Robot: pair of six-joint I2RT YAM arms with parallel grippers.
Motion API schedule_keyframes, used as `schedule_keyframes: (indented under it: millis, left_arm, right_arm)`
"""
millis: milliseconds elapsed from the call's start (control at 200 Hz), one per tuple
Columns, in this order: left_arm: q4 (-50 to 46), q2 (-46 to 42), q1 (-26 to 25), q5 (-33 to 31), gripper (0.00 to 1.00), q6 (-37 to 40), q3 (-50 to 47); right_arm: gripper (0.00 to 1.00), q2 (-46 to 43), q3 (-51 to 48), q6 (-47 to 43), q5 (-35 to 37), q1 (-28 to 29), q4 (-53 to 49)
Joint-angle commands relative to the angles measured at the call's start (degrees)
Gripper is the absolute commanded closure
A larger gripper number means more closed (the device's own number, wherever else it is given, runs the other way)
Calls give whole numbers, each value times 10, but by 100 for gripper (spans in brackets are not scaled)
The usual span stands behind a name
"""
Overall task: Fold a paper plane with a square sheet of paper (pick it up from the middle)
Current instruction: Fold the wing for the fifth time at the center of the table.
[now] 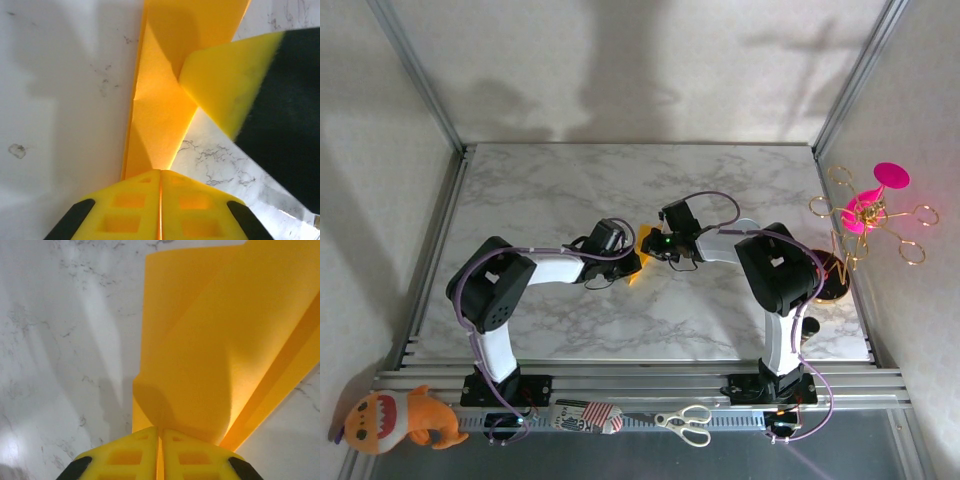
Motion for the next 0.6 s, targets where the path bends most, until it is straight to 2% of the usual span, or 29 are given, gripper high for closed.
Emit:
schedule_keyframes:
  millis: [0,476,596]
  left_arm:
    - [-16,15,-7,-5,92,3,4]
    - [-27,3,-7,-7,93,11,17]
    - [-3,-18,-8,7,90,9,21]
  right_arm:
    - [88,-29,-7,-19,0,2,-6]
    - [88,4,-16,-44,-6,7,-49]
    - [88,8,-15,-45,2,7,-55]
